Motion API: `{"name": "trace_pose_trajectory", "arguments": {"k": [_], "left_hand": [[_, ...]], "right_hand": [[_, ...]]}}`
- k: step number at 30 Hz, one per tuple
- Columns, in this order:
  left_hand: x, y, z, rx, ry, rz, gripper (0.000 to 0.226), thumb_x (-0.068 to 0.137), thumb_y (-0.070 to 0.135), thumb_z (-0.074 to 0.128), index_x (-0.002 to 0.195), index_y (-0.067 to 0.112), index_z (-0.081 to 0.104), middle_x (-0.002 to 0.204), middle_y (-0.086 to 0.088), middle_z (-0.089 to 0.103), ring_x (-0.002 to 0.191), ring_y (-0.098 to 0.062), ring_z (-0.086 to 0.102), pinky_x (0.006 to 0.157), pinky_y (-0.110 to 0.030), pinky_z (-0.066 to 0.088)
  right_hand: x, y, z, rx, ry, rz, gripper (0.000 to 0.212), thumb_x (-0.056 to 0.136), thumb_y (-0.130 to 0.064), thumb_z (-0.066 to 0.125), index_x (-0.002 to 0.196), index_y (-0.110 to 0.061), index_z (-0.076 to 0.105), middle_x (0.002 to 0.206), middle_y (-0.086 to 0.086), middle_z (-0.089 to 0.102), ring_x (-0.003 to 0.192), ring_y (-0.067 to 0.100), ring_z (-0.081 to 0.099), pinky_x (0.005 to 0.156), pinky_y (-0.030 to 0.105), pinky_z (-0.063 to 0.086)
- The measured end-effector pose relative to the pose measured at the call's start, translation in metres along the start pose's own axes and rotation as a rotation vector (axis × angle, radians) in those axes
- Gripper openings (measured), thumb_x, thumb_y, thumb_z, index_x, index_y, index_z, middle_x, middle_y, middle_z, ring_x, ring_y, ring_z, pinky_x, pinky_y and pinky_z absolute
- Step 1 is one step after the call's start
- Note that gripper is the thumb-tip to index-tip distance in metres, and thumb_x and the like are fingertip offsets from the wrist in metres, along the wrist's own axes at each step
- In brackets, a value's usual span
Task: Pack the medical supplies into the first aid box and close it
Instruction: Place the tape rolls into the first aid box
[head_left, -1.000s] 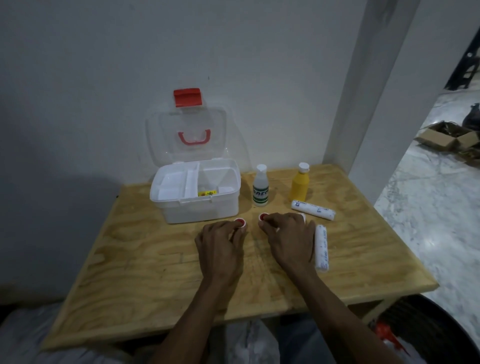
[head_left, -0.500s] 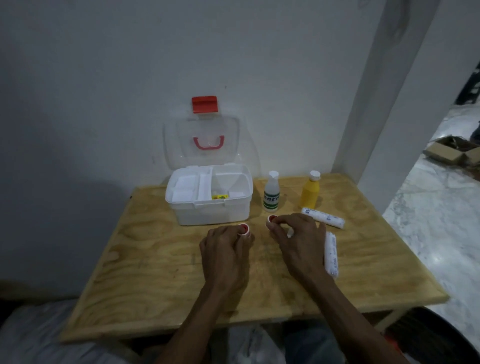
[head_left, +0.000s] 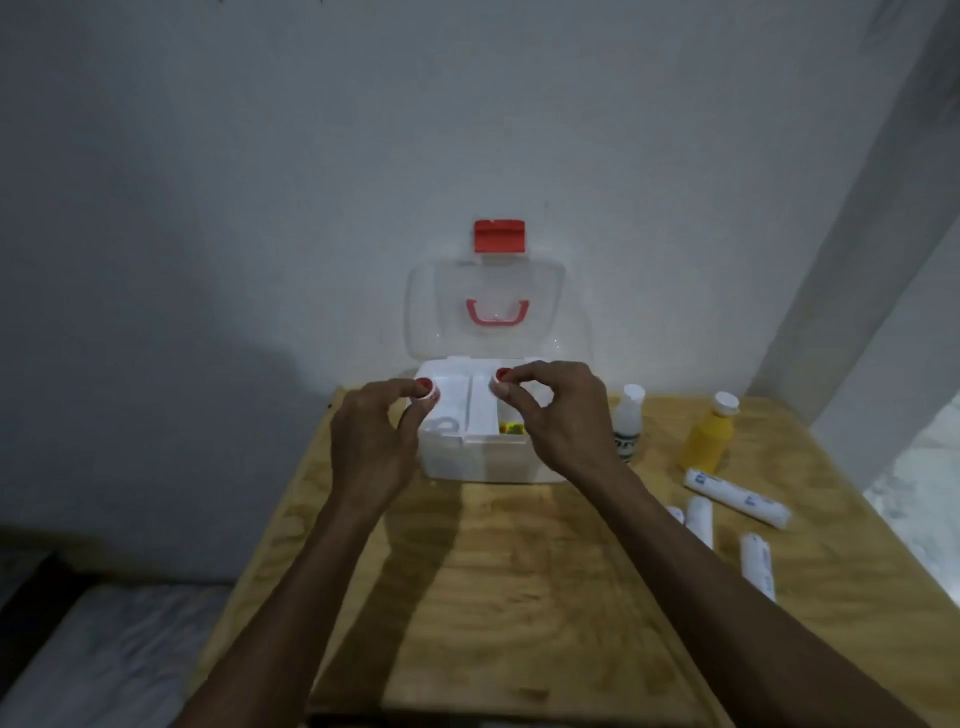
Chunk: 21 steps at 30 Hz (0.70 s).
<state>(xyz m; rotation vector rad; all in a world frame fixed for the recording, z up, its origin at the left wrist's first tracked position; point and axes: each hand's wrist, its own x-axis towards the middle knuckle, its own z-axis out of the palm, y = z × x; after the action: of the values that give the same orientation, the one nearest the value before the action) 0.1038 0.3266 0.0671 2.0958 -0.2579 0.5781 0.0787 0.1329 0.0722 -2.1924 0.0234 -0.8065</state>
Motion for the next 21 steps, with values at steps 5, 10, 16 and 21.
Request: {"name": "trace_pose_trajectory", "arguments": {"k": [5, 10, 16, 21], "left_hand": [[0.043, -0.013, 0.01, 0.124, -0.08, 0.012, 0.015, 0.085, 0.033, 0.071, 0.093, 0.023, 0.077, 0.101, 0.003, 0.075, 0.094, -0.02, 0.066, 0.09, -0.043, 0.051], [0.059, -0.018, 0.028, 0.196, -0.157, 0.003, 0.022, 0.085, 0.034, 0.072, 0.1, 0.02, 0.077, 0.105, 0.0, 0.075, 0.097, -0.019, 0.068, 0.086, -0.033, 0.053], [0.062, -0.026, 0.043, 0.312, -0.154, -0.036, 0.02, 0.08, 0.028, 0.078, 0.097, 0.018, 0.078, 0.107, -0.003, 0.072, 0.098, -0.021, 0.063, 0.067, -0.026, 0.044], [0.068, -0.034, 0.045, 0.317, -0.175, -0.106, 0.019, 0.075, 0.036, 0.081, 0.088, 0.023, 0.08, 0.101, -0.001, 0.071, 0.101, -0.025, 0.059, 0.068, -0.034, 0.048]], "right_hand": [[0.042, 0.004, 0.041, -0.06, -0.077, 0.004, 0.022, 0.083, -0.052, 0.064, 0.089, -0.034, 0.075, 0.093, -0.015, 0.075, 0.095, 0.01, 0.066, 0.094, 0.049, 0.048], [0.06, 0.01, 0.071, -0.109, -0.155, 0.021, 0.021, 0.087, -0.046, 0.066, 0.095, -0.03, 0.077, 0.103, -0.01, 0.075, 0.094, 0.014, 0.066, 0.098, 0.051, 0.047], [0.064, 0.021, 0.087, -0.203, -0.24, -0.001, 0.021, 0.086, -0.042, 0.067, 0.096, -0.027, 0.077, 0.098, -0.006, 0.076, 0.091, 0.018, 0.065, 0.093, 0.051, 0.049], [0.062, 0.024, 0.087, -0.301, -0.25, -0.02, 0.021, 0.088, -0.041, 0.066, 0.097, -0.026, 0.077, 0.1, -0.004, 0.074, 0.103, 0.019, 0.057, 0.101, 0.05, 0.039]]}}
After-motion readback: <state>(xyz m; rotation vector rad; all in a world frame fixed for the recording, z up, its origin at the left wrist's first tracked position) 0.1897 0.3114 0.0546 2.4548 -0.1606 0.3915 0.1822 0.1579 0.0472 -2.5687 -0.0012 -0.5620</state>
